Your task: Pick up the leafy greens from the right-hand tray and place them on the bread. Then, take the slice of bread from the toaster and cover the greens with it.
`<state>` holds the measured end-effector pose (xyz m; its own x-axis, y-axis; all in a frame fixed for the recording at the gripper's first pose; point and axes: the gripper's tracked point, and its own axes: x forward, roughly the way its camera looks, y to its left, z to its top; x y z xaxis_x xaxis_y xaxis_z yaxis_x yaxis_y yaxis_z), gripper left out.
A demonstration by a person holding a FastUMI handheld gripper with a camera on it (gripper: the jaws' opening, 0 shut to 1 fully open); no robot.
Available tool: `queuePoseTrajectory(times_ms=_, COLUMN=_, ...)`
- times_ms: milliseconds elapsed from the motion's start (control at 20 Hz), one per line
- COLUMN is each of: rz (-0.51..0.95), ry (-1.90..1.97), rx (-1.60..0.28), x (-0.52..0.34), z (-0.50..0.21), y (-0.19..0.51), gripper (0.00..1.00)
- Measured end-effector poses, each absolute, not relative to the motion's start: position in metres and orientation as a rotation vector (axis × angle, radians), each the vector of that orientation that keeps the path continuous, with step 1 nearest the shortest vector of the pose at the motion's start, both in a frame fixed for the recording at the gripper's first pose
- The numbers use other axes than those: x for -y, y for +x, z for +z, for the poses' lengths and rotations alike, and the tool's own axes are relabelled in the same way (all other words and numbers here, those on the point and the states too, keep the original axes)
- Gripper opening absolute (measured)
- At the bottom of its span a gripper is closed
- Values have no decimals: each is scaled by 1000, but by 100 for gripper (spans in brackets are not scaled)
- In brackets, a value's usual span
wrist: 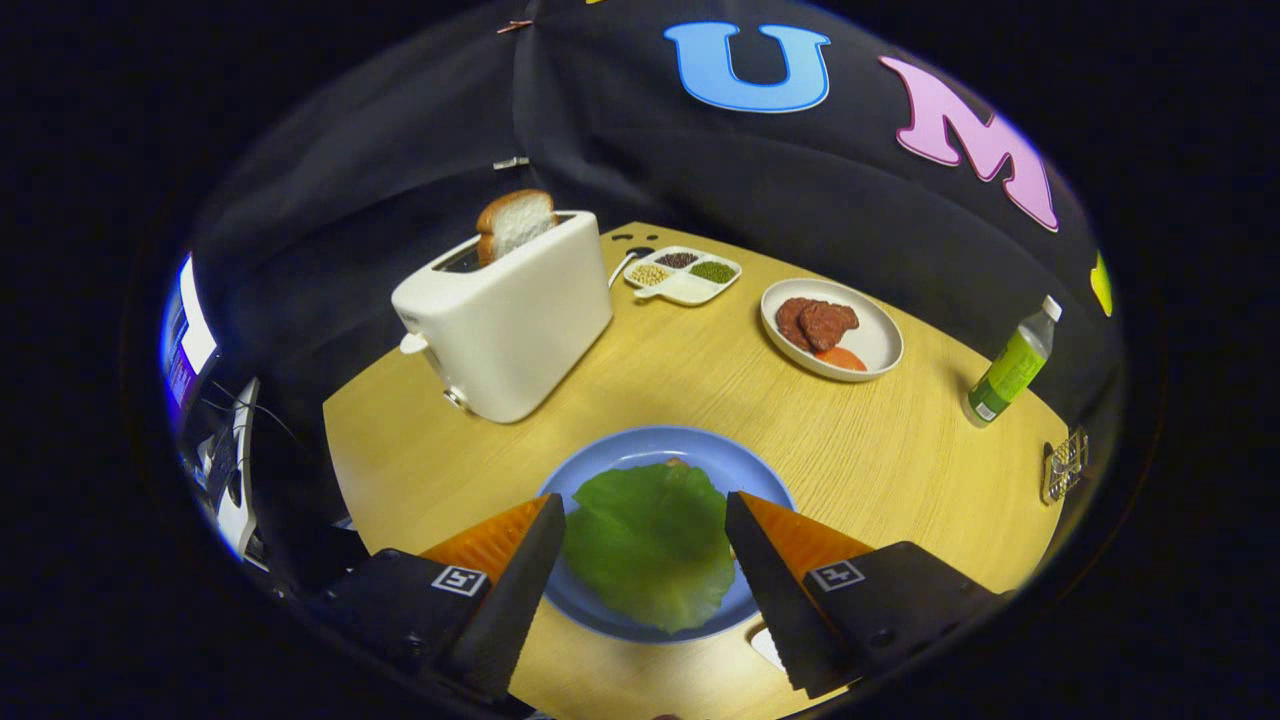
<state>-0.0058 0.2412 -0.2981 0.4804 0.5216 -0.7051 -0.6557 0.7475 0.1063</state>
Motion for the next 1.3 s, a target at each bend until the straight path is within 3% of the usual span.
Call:
queuePoseTrajectory(times_ms=650, rz=857, ry=-128, rx=-555, x=-349, z=-170, y=30, gripper=100)
queuePoseTrajectory(times_ms=1050, rz=880, ry=-167, rx=-508, x=-443, z=-169, y=55, gripper=100)
queuePoseTrajectory(times_ms=1300, rz=787, ry=-248, rx=-488, x=-469, z=-197, y=86, gripper=98)
